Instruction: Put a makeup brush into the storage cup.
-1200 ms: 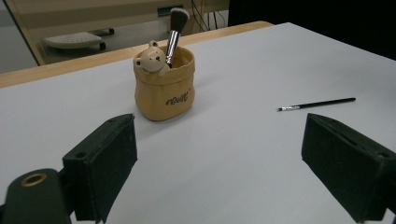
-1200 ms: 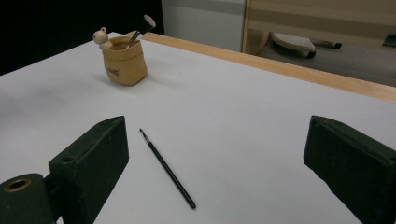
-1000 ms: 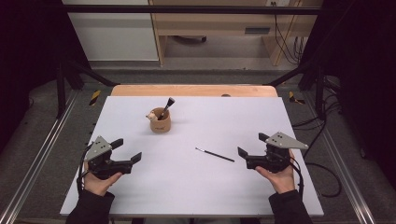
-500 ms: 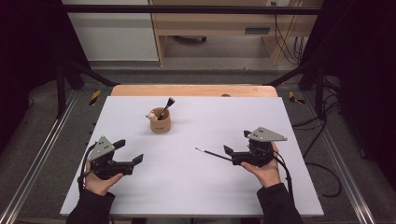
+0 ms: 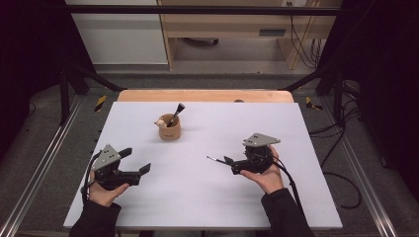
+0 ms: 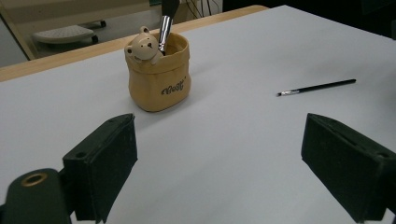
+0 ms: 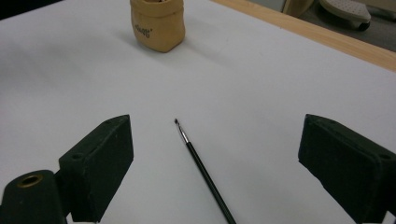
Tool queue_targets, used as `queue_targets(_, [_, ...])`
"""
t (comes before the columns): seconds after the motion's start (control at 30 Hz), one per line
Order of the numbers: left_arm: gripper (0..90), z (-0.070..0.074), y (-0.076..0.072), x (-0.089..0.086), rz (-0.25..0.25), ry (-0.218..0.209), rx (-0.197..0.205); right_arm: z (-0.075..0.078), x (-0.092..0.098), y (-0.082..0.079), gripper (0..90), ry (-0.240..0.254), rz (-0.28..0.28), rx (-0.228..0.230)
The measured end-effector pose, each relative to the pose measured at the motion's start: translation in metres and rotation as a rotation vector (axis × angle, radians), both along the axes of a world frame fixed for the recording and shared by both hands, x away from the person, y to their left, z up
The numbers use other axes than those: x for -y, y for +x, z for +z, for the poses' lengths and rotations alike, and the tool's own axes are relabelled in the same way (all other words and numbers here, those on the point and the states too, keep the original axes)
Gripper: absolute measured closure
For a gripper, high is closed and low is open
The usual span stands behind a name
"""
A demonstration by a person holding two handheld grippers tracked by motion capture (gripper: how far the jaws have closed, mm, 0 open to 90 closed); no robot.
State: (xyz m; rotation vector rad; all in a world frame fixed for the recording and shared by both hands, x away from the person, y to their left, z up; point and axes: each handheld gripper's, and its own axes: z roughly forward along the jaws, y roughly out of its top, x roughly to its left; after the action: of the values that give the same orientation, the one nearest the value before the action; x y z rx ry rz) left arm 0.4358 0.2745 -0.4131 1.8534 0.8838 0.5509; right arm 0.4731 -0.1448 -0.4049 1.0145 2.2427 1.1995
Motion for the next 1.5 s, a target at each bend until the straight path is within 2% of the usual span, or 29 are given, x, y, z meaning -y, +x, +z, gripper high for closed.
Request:
queue_targets(0.5, [10.0, -0.001, 0.000, 0.000, -0.005, 0.009, -0.002, -0.018, -0.026, 0.019, 14.8, -0.085, 0.015, -0.059])
queue_targets(0.9, [10.0, -0.002, 0.001, 0.001, -0.009, 0.019, -0.004, -0.034, -0.032, 0.030, 19.9, -0.125, 0.022, -0.106])
queue_targets(1.07, [9.9, -0.002, 0.001, 0.001, -0.007, 0.017, -0.006, -0.042, -0.036, 0.033, 22.9, -0.159, 0.022, -0.126])
queue_targets(1.5, [10.0, -0.002, 0.000, 0.001, -0.009, 0.017, -0.004, -0.055, -0.042, 0.037, 35.0, -0.196, 0.023, -0.164])
